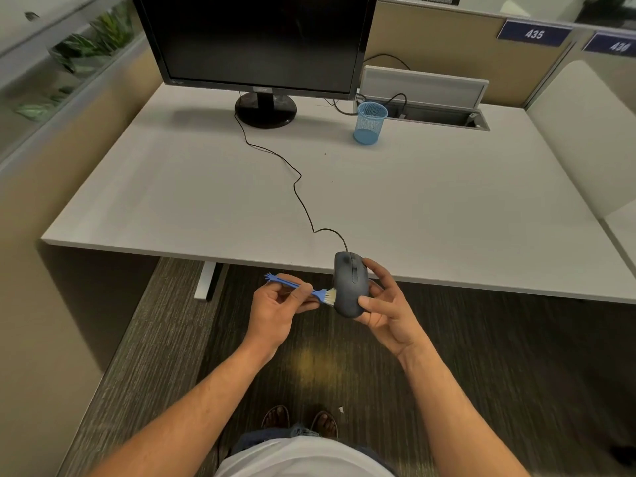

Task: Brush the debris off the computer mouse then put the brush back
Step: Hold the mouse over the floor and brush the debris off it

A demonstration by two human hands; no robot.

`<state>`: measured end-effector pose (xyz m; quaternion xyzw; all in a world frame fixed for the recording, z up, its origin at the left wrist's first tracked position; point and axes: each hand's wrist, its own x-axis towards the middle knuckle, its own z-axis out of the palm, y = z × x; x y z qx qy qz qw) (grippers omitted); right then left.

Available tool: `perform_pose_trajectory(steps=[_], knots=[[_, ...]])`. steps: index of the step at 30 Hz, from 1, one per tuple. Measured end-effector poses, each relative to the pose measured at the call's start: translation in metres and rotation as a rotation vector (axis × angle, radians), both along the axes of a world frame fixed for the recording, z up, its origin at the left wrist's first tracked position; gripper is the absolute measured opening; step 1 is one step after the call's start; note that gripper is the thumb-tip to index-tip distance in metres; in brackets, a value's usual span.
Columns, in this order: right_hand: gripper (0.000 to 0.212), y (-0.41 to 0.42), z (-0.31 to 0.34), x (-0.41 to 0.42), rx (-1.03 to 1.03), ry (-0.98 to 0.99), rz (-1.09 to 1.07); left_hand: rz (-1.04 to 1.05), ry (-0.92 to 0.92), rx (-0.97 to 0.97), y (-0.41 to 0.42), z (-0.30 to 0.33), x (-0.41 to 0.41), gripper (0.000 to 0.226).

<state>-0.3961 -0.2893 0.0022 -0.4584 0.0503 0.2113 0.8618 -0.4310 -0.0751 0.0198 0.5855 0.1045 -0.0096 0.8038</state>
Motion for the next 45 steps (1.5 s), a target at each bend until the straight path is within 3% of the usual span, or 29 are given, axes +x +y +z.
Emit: perform_pose_trajectory(steps=[19, 25, 29, 33, 45], knots=[[0.071, 0.002, 0.000, 0.005, 0.005, 0.005, -0.070, -0.080, 0.047, 0.050, -0.010, -0.007, -0.011, 0.025], [0.077, 0.002, 0.002, 0.003, -0.112, -0.017, -0.002, -0.149, 0.064, 0.140, 0.004, 0.006, 0.004, 0.029], [0.078, 0.006, 0.007, 0.002, -0.169, -0.036, 0.050, -0.191, 0.109, 0.141, 0.002, 0.015, 0.014, 0.009], [0.080, 0.010, 0.012, 0.001, -0.231, -0.061, 0.094, -0.280, 0.124, 0.209, -0.001, 0.016, 0.020, 0.007], [0.076, 0.012, 0.008, -0.002, -0.268, -0.082, 0.148, -0.341, 0.216, 0.078, -0.007, 0.025, 0.018, 0.016]])
